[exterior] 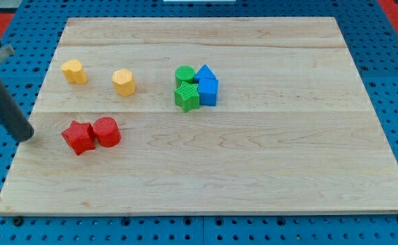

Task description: Push the red blocks towards the center

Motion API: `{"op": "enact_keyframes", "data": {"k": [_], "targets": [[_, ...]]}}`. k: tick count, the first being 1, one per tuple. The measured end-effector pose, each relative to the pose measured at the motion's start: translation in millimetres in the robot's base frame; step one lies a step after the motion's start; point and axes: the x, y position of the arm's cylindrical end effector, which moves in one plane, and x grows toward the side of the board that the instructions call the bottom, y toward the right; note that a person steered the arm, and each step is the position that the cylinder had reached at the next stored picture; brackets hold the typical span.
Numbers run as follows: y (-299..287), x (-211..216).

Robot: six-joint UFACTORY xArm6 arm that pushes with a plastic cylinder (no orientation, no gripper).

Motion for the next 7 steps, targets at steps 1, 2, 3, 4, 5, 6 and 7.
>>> {"op": "enact_keyframes", "data": {"k": [1, 2, 3, 4, 5, 6, 7], "targets": [[53, 19], [105, -22], [189, -32], [257, -32], [305, -36], [328, -39], [321, 5]]}}
